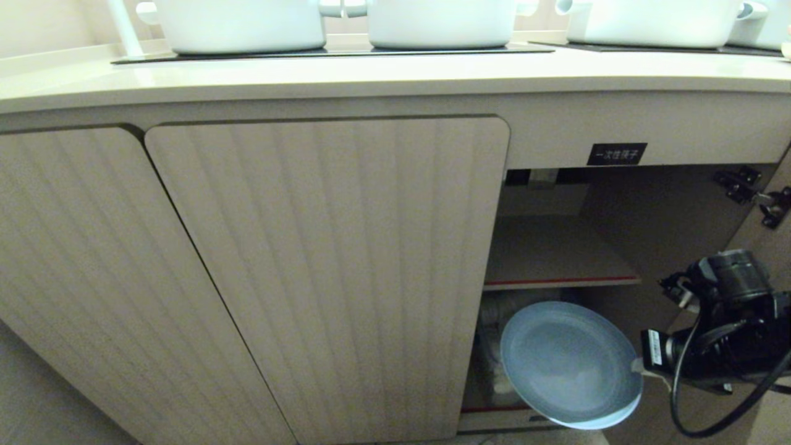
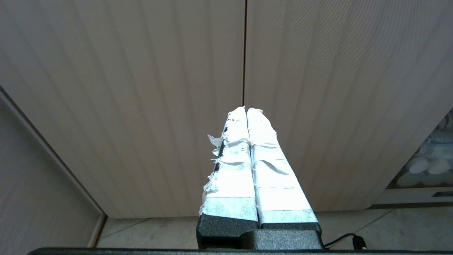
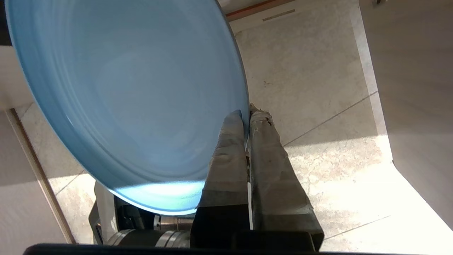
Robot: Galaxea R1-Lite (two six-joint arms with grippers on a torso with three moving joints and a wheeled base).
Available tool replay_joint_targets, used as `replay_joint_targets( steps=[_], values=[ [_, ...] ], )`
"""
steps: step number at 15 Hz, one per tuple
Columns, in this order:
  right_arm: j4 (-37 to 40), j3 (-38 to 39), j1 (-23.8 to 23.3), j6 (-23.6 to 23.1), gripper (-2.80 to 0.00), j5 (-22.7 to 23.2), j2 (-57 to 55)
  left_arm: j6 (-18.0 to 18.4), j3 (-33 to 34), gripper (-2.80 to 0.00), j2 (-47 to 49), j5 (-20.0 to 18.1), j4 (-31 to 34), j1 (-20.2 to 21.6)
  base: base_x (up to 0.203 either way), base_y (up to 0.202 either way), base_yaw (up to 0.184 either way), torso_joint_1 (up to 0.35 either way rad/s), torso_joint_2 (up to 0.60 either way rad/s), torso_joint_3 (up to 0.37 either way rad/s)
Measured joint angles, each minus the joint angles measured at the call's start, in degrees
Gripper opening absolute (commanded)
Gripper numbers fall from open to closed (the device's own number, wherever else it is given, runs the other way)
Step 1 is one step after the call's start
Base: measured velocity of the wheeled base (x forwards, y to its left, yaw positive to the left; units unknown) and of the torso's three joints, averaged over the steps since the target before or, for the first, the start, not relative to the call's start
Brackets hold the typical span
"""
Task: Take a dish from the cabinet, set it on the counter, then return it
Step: Place it on the table
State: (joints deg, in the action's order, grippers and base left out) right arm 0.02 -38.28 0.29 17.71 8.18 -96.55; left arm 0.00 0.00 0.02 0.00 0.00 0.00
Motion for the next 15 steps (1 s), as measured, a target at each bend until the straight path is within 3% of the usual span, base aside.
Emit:
replay_joint_targets(
  steps=[8, 15],
  values=[
    [-0.02, 4.60, -0.05, -4.54, -2.80, 3.70, 3.23, 0.00, 0.00, -2.80, 0.00, 0.00, 0.00, 0.00, 0.000, 0.000, 0.000, 0.000, 0.00, 0.000],
    [-0.02, 12.48, 0.00, -12.09, -2.80, 8.52, 7.41, 0.00, 0.00, -2.80, 0.00, 0.02, 0.02, 0.00, 0.000, 0.000, 0.000, 0.000, 0.00, 0.000]
  ],
)
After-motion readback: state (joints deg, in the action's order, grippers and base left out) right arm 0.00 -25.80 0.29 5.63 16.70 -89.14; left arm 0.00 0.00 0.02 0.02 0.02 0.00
